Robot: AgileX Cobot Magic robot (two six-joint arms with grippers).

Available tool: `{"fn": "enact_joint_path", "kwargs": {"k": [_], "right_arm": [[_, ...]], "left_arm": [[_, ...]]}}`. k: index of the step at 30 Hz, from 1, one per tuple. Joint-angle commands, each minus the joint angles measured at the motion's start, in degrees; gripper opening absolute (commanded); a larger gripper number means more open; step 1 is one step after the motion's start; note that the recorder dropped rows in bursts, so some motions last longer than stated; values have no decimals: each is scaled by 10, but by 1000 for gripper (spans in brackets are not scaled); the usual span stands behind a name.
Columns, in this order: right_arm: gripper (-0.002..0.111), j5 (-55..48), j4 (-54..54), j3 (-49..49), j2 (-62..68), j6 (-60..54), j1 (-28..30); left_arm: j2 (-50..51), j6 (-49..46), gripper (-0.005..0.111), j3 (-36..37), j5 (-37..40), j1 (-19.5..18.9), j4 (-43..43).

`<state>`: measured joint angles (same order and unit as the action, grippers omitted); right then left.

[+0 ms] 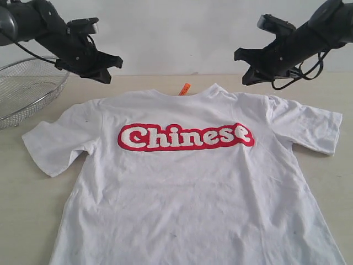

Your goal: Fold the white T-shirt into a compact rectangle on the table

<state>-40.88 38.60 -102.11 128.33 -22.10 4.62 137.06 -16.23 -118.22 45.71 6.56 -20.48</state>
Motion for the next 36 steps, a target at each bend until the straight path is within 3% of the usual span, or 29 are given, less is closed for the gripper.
{"fn": "enact_joint_path", "kwargs": {"k": [1,6,12,15,18,20,31,36], "right_arm": [[0,13,1,104,-89,13,20],[0,-52,1,218,-177,72,84],[6,-108,5,232,-187,71,185],[23,-77,14,232,-173,47,207],[49,-47,13,231,-148,28,218],[57,-42,14,224,-125,27,223],[55,-52,18,161,-34,20,235],[55,-58,17,161,-31,22,237]], "left_arm": [[-38,-9,5,-4,59,1,-19],[-67,-17,5,8,158,1,-107],[-122,-22,5,59,199,20,-136],[-156,-22,5,97,182,33,-136],[-187,-22,5,141,175,40,-136],[-207,-22,5,171,162,42,-136],[-288,-51,5,350,71,42,-136],[-293,-68,5,386,58,42,-136]]}}
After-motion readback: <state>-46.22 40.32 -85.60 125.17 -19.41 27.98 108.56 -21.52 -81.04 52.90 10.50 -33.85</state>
